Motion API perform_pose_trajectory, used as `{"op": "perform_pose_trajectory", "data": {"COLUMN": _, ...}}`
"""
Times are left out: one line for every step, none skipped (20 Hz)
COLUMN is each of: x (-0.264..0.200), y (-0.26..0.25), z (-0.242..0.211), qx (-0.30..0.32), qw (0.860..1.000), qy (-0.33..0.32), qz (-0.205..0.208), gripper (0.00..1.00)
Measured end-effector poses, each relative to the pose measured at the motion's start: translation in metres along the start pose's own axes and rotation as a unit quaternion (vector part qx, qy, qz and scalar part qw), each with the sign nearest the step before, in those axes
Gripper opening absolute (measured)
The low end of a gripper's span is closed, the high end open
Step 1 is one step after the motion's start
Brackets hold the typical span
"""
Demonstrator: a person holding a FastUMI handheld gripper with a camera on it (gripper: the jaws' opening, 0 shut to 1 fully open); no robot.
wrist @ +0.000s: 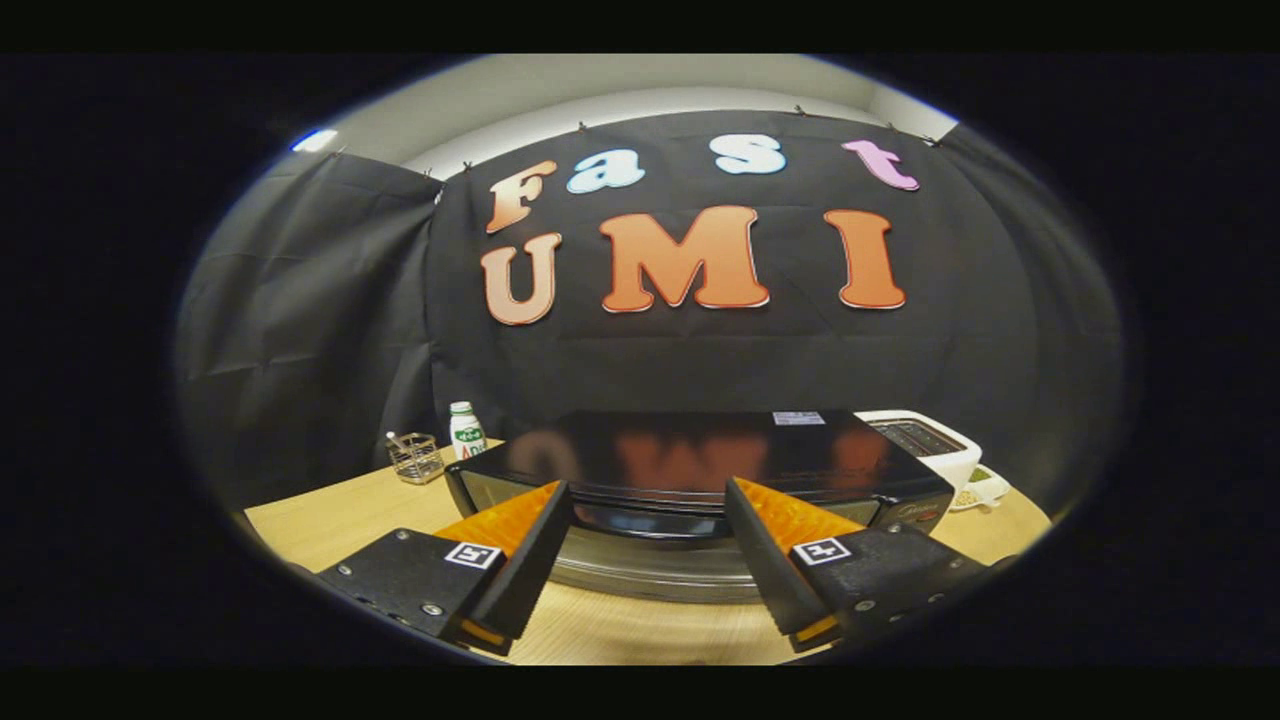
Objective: Open the toaster oven, put the food inside, and close the toaster oven door.
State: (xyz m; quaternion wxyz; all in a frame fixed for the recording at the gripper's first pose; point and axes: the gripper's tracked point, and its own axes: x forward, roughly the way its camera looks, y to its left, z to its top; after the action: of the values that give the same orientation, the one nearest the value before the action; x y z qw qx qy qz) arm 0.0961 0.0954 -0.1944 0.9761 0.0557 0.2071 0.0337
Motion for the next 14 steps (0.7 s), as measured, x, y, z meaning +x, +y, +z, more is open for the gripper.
{"op": "perform_pose_trajectory", "data": {"x": -0.001, "y": 0.0, "z": 0.0, "qx": 0.001, "qw": 1.0, "qy": 0.003, "qz": 0.003, "gripper": 0.89}}
{"op": "perform_pose_trajectory", "data": {"x": -0.004, "y": 0.001, "z": -0.001, "qx": 0.003, "qw": 1.0, "qy": 0.006, "qz": 0.007, "gripper": 0.86}}
{"op": "perform_pose_trajectory", "data": {"x": -0.008, "y": 0.002, "z": -0.002, "qx": 0.004, "qw": 1.0, "qy": 0.01, "qz": 0.011, "gripper": 0.86}}
{"op": "perform_pose_trajectory", "data": {"x": -0.012, "y": 0.003, "z": -0.003, "qx": 0.001, "qw": 1.0, "qy": 0.014, "qz": 0.014, "gripper": 0.86}}
{"op": "perform_pose_trajectory", "data": {"x": -0.017, "y": 0.005, "z": -0.005, "qx": -0.006, "qw": 1.0, "qy": 0.019, "qz": 0.016, "gripper": 0.86}}
{"op": "perform_pose_trajectory", "data": {"x": -0.022, "y": 0.006, "z": -0.006, "qx": -0.013, "qw": 0.999, "qy": 0.023, "qz": 0.017, "gripper": 0.86}}
{"op": "perform_pose_trajectory", "data": {"x": -0.029, "y": 0.008, "z": -0.008, "qx": -0.018, "qw": 0.999, "qy": 0.025, "qz": 0.019, "gripper": 0.86}}
{"op": "perform_pose_trajectory", "data": {"x": -0.036, "y": 0.008, "z": -0.01, "qx": -0.021, "qw": 0.999, "qy": 0.026, "qz": 0.023, "gripper": 0.86}}
{"op": "perform_pose_trajectory", "data": {"x": -0.044, "y": 0.01, "z": -0.012, "qx": -0.022, "qw": 0.999, "qy": 0.023, "qz": 0.027, "gripper": 0.86}}
{"op": "perform_pose_trajectory", "data": {"x": -0.052, "y": 0.012, "z": -0.014, "qx": -0.019, "qw": 0.999, "qy": 0.02, "qz": 0.029, "gripper": 0.86}}
{"op": "perform_pose_trajectory", "data": {"x": -0.06, "y": 0.014, "z": -0.018, "qx": -0.019, "qw": 0.999, "qy": 0.019, "qz": 0.033, "gripper": 0.86}}
{"op": "perform_pose_trajectory", "data": {"x": -0.068, "y": 0.015, "z": -0.022, "qx": -0.019, "qw": 0.999, "qy": 0.02, "qz": 0.036, "gripper": 0.86}}
{"op": "perform_pose_trajectory", "data": {"x": -0.075, "y": 0.017, "z": -0.027, "qx": -0.016, "qw": 0.999, "qy": 0.021, "qz": 0.04, "gripper": 0.86}}
{"op": "perform_pose_trajectory", "data": {"x": -0.081, "y": 0.021, "z": -0.032, "qx": -0.009, "qw": 0.998, "qy": 0.026, "qz": 0.048, "gripper": 0.86}}
